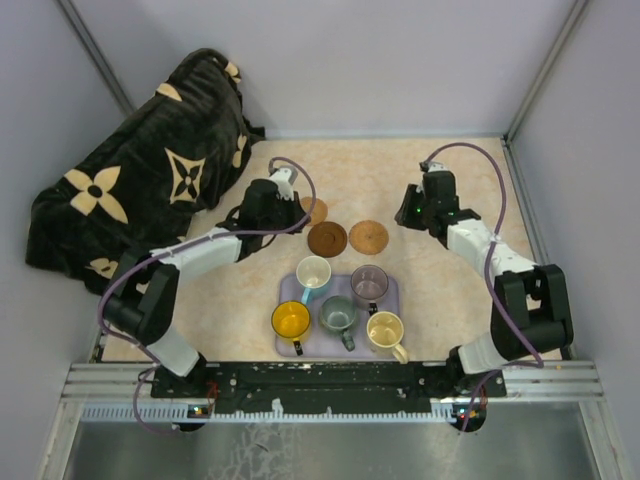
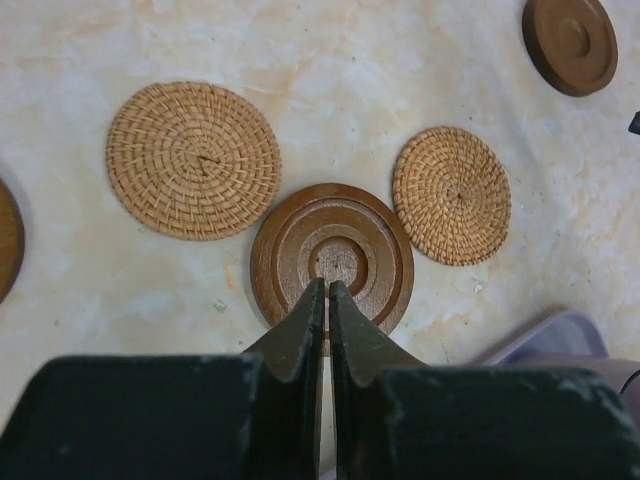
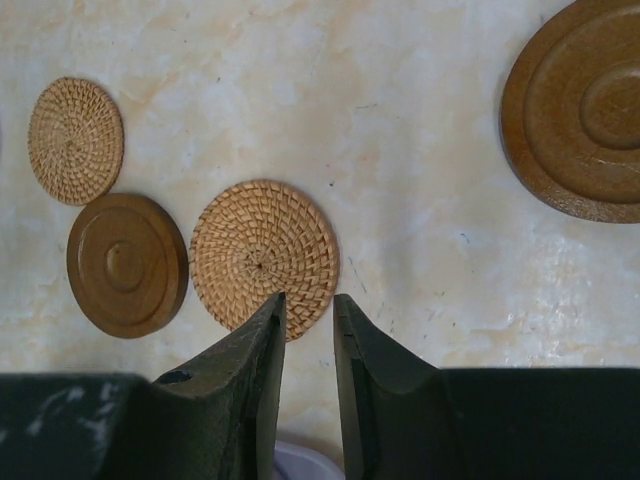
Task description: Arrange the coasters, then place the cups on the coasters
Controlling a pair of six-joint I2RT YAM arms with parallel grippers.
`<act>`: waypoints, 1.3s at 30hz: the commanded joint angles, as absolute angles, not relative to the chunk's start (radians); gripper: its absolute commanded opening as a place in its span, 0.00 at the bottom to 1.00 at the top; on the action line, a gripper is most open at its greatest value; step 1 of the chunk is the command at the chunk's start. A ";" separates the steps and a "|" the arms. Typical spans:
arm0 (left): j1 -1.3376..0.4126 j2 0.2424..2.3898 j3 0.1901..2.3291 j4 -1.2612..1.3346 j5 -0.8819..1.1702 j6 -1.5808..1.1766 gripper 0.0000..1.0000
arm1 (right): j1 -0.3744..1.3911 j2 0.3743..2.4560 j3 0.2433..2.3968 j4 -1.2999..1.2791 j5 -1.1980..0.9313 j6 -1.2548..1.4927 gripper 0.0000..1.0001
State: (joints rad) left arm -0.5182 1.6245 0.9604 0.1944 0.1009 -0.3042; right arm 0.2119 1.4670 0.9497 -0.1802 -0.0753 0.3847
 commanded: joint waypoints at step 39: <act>-0.589 2.010 1.242 0.013 0.390 -0.243 0.04 | 0.391 1.791 1.105 -0.129 -0.141 0.363 0.04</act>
State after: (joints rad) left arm -0.5819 1.9839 1.2076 0.0196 0.3649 -0.2462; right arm 0.3836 1.7630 1.0554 -0.1654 -0.1143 0.3603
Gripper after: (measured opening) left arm 0.039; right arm 0.041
